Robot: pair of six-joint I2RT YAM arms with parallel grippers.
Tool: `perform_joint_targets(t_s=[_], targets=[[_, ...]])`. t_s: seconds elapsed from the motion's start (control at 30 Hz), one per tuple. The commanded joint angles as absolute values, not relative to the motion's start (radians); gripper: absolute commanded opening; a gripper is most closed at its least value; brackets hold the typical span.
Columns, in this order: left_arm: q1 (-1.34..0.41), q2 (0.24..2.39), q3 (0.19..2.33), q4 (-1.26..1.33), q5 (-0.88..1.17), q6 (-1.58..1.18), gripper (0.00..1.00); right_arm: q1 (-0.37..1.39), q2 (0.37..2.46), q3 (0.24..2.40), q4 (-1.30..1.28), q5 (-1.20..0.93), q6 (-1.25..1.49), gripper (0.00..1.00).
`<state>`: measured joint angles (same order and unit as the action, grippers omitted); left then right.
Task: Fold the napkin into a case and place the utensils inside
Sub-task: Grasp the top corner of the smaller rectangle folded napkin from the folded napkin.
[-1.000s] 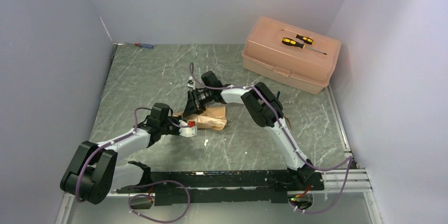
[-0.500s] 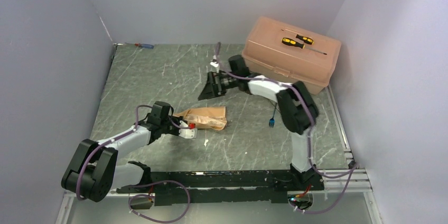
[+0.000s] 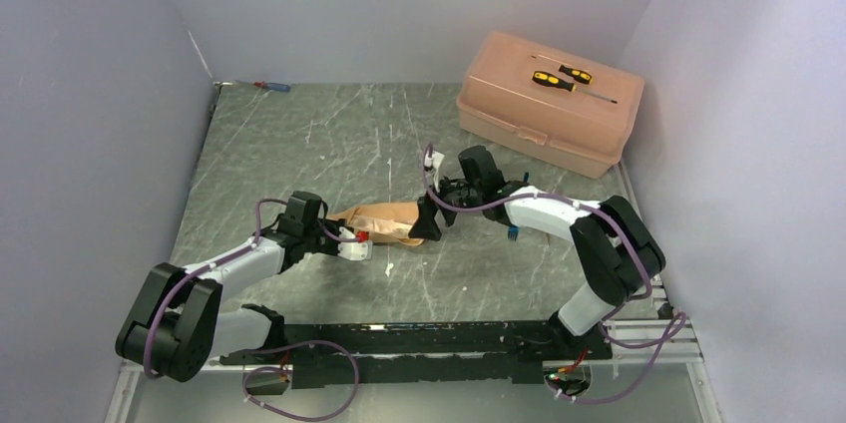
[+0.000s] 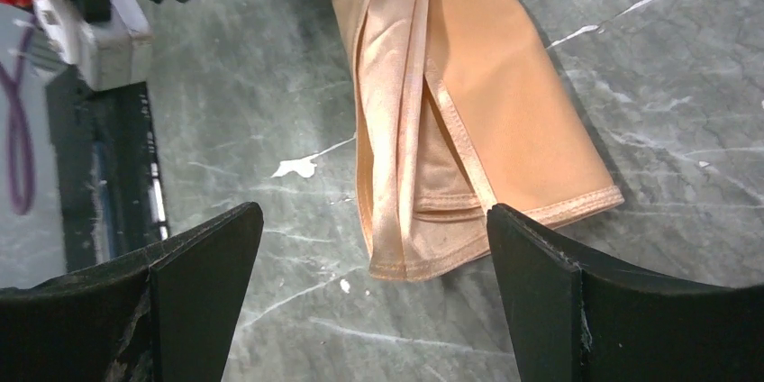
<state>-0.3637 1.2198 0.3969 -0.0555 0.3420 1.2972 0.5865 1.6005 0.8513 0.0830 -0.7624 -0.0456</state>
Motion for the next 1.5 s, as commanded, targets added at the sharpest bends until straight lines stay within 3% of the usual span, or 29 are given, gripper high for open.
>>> perform_joint_targets(t_s=[0.0, 0.67, 0.8, 0.93, 1.0, 1.3, 1.47], targets=[[-0.370, 1.225, 0.355, -0.157, 0.358, 1.267, 0.03, 0.644, 1.623, 0.885, 0.081, -0.661, -0.202, 1.00], [-0.370, 1.214, 0.336, -0.130, 0.338, 1.290, 0.03, 0.839, 1.744, 0.935, -0.013, -0.329, -0.434, 0.98], [-0.370, 1.204, 0.318, -0.100, 0.328, 1.300, 0.03, 0.834, 1.755, 0.952, 0.018, -0.348, -0.423, 0.82], [-0.370, 1.180, 0.296, -0.042, 0.322, 1.300, 0.03, 0.781, 1.801, 1.044, -0.093, -0.496, -0.407, 0.37], [-0.370, 1.171, 0.283, -0.021, 0.321, 1.305, 0.03, 0.744, 1.845, 1.115, -0.172, -0.591, -0.403, 0.26], [-0.370, 1.168, 0.279, 0.021, 0.323, 1.300, 0.03, 0.708, 1.896, 1.199, -0.257, -0.715, -0.434, 0.27], [-0.370, 1.134, 0.271, 0.117, 0.310, 1.249, 0.03, 0.666, 2.004, 1.368, -0.489, -0.818, -0.510, 0.25]])
